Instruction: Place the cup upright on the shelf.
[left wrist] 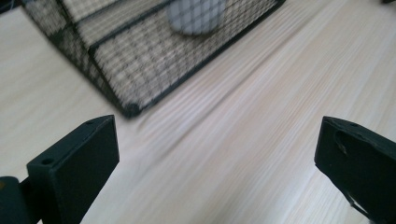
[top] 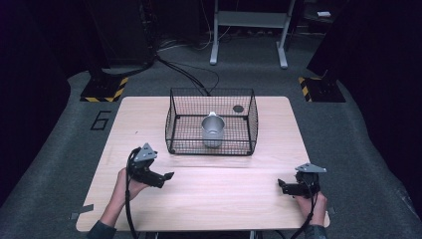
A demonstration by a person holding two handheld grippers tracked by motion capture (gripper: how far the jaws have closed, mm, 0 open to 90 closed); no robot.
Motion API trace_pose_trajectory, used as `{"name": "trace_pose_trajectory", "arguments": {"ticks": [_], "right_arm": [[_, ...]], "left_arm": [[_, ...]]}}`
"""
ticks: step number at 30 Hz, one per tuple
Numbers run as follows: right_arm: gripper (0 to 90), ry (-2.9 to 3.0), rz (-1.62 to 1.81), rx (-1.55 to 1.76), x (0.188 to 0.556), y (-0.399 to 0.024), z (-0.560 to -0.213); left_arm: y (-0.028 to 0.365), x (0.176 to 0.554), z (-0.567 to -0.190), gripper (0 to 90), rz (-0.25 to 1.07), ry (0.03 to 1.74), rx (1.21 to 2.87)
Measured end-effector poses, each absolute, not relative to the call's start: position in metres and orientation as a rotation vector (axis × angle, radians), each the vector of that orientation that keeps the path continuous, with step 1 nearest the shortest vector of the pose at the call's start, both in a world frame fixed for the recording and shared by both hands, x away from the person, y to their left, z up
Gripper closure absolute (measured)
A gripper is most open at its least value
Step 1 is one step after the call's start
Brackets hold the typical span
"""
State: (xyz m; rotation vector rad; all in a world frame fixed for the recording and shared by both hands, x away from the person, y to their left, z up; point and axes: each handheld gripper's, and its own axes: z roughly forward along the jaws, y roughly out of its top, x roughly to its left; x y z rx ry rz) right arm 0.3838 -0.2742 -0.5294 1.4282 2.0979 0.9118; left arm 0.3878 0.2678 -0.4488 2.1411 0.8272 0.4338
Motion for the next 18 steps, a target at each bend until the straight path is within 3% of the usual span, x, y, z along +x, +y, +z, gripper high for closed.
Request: {"name": "trace_pose_trajectory", "arguments": {"ticks": [18], "right_arm": [[4.5, 2.100, 0.910, 1.418, 0.384, -0.275, -0.530]], "left_arm": [[0.329, 0.372, -0.531, 0.0, 0.496, 1.209, 2.052]]}}
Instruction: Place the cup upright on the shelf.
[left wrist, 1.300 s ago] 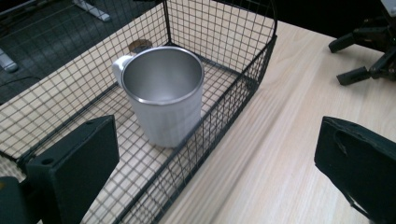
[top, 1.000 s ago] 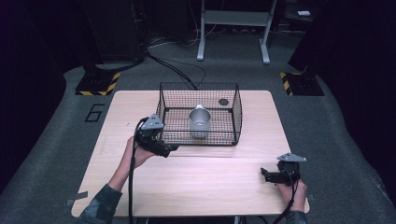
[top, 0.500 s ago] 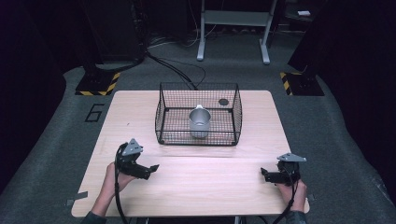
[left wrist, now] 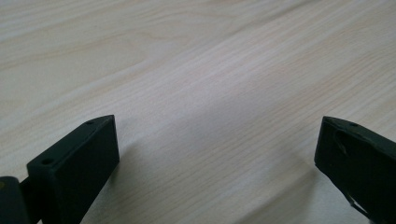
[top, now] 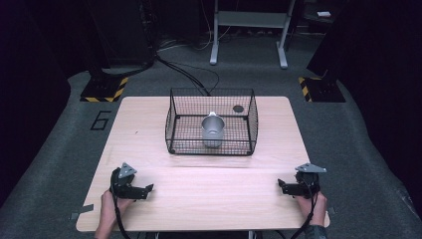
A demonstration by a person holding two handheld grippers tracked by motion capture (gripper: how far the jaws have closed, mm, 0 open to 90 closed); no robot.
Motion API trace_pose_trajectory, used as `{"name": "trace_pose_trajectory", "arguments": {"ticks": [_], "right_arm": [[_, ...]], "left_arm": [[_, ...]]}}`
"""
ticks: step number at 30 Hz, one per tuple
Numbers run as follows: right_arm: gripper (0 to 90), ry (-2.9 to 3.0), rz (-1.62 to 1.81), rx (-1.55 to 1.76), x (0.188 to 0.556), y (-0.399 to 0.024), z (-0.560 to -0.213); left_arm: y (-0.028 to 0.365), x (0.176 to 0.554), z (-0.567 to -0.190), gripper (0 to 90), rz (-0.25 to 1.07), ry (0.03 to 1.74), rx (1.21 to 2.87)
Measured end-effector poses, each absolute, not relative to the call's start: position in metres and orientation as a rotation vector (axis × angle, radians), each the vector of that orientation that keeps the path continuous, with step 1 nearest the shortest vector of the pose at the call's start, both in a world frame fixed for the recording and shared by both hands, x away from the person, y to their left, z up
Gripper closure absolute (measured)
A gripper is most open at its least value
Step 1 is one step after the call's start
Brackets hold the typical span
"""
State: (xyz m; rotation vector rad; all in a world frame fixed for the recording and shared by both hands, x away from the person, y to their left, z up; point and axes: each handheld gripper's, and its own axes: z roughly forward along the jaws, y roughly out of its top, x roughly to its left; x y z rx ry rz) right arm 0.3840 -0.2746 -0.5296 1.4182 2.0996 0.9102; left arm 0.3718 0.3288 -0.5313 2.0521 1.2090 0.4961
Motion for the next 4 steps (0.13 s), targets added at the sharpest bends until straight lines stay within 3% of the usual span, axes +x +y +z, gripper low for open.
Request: {"name": "trace_pose_trajectory", "arguments": {"ticks": [4], "right_arm": [[4.3, 2.097, 0.910, 1.420, 0.3842, -0.2743, -0.5296]], "left_arm": [[0.3300, 0.3720, -0.5306, 0.1, 0.498, 1.228, 2.047]]}}
